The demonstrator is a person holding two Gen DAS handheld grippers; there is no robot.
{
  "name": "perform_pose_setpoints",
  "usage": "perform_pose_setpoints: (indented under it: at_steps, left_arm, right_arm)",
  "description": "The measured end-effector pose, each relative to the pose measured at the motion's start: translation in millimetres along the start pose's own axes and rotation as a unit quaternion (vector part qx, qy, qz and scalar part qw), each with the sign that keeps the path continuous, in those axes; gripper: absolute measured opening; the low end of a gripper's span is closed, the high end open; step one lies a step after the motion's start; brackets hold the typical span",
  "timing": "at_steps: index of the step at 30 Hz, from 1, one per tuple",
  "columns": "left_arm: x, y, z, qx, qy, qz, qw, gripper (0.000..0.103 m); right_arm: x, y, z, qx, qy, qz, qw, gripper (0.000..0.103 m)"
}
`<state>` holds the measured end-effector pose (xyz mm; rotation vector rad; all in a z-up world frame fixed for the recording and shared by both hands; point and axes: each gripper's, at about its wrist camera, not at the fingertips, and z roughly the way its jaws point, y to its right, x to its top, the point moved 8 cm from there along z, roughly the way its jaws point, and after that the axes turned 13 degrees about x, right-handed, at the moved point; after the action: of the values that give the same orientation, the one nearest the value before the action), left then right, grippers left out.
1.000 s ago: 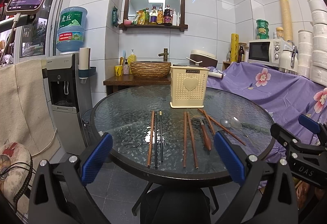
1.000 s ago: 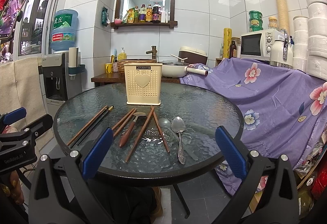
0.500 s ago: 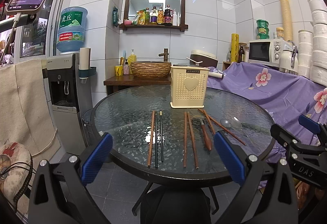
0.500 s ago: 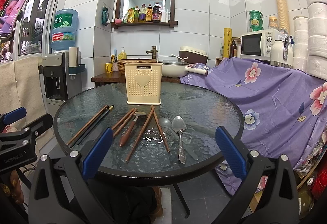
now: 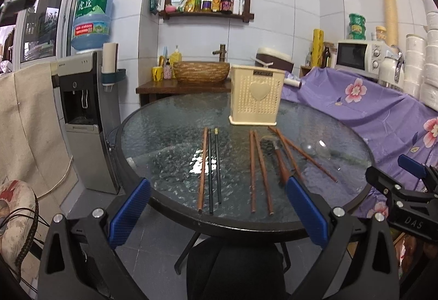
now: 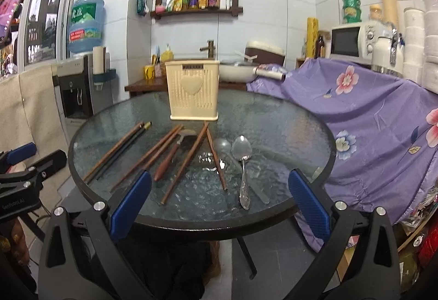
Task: Organize utensils
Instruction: 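Move the right tool over the silver spoon while the left tool approaches the chopsticks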
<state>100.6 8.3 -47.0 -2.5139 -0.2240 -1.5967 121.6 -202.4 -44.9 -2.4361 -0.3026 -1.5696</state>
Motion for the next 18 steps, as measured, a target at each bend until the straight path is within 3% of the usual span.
perform_pose_setpoints:
  at_steps: [5,11,18]
  left_arm:
    - [-0.8,-9.5,29.0,0.013,-0.034,0.015,0.9992,0.098]
    - [14.6,-15.8,59.0,0.021,-0.04,0.053,0.9976,0.097]
    - [27.6,-11.6,99.9,0.0,-0.08,0.083,0.9933,0.086]
  right_arm:
    - [-4.7,21.3,24.4,0.01,-0.042,0.013,0.999,0.099]
    - [-11.6,53.1,61.9,0.029,-0.099,0.062,0.993,0.098]
    - [1.7,80.5,102.2,0.028,-0.144,0.064,0.987,0.078]
